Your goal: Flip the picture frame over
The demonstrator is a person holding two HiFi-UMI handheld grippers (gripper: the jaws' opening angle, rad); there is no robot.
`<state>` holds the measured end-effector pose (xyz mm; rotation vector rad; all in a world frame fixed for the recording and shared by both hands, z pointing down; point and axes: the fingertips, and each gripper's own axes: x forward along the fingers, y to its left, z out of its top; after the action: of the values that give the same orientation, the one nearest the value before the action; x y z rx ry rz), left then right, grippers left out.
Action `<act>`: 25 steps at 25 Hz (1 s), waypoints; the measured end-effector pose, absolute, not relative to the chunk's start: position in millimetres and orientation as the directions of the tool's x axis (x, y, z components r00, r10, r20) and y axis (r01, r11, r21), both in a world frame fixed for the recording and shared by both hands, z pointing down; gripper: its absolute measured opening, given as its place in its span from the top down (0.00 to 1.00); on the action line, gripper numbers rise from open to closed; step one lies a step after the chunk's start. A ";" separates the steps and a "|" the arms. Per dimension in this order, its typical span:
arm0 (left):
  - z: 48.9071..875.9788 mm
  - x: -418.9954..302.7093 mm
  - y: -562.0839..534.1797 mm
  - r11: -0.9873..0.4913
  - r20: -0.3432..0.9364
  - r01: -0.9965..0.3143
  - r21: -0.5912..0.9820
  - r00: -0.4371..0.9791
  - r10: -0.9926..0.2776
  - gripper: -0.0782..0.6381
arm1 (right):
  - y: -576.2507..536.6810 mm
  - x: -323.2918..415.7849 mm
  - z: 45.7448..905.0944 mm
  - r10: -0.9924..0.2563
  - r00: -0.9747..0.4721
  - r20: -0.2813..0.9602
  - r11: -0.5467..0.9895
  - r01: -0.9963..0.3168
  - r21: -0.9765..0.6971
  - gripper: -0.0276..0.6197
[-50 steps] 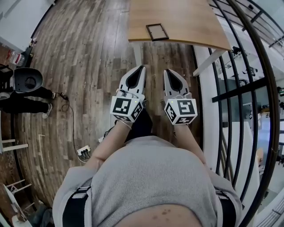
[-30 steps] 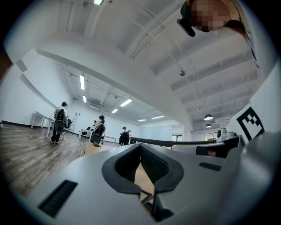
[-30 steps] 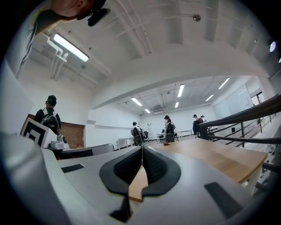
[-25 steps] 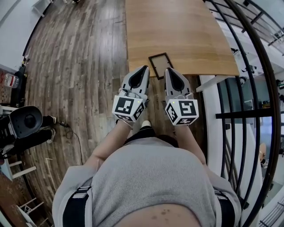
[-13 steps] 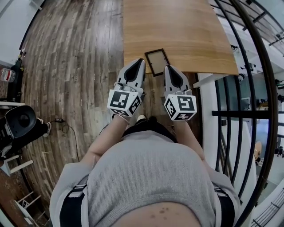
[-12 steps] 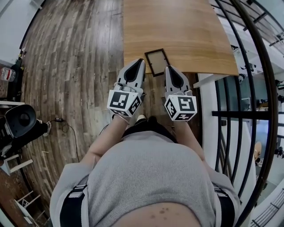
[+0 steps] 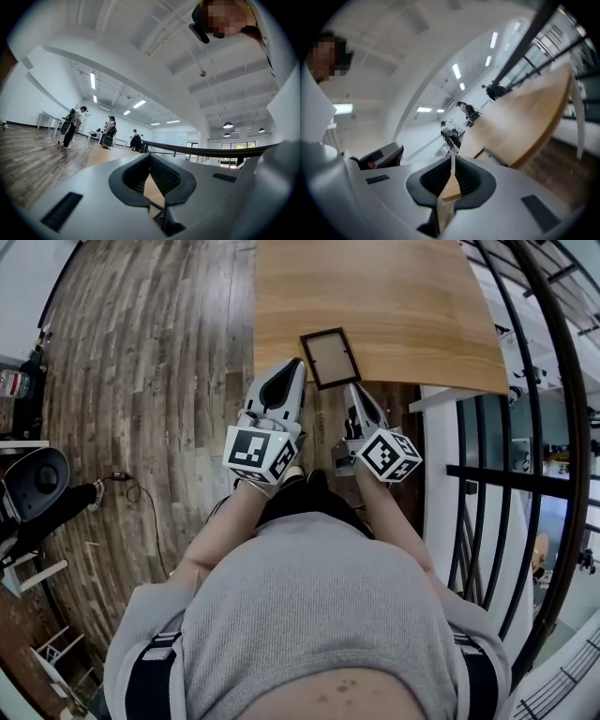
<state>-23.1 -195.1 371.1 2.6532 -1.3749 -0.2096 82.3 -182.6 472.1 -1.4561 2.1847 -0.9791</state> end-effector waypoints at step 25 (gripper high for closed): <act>393.0 -70.0 -186.7 -0.477 0.042 -0.863 0.165 0.489 -0.871 0.88 | -228.8 73.5 605.4 -0.932 -0.310 0.189 -0.191 -0.024 -0.981 0.73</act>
<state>-70.0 -186.7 393.0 2.5662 -1.5077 -0.0708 73.5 -228.8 605.4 -1.1807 1.3371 -1.5939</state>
